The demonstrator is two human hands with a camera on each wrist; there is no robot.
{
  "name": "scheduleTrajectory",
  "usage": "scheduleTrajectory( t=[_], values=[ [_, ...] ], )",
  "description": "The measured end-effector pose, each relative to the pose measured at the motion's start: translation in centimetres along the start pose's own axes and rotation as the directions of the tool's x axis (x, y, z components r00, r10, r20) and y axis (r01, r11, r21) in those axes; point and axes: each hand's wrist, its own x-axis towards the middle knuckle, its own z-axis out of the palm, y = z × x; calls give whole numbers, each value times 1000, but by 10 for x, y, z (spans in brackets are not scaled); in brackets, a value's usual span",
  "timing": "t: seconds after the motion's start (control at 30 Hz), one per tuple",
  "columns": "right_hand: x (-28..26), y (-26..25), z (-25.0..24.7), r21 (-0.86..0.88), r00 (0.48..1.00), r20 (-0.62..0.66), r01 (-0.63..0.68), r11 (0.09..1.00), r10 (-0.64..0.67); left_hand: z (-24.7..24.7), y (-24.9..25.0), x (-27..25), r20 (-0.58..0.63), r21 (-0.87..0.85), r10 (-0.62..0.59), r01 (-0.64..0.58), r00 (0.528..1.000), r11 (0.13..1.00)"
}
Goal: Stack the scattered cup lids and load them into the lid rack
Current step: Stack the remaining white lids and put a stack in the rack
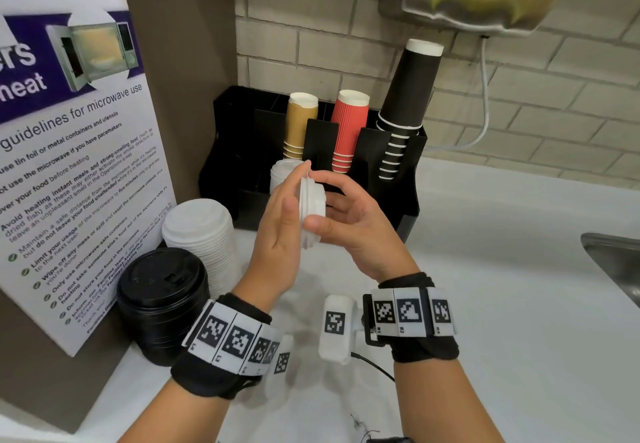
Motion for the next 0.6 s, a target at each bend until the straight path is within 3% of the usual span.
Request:
scheduleTrajectory(
  t=[0.27,0.6],
  values=[
    [-1,0,6,-16,1000,30,9,1000,-9,0,1,0,-63,54,116,-113,991,992],
    [6,2,1,-27,1000,12,-15,1000,16,-7,-1,2,28,123,98,-100,995,987]
  ],
)
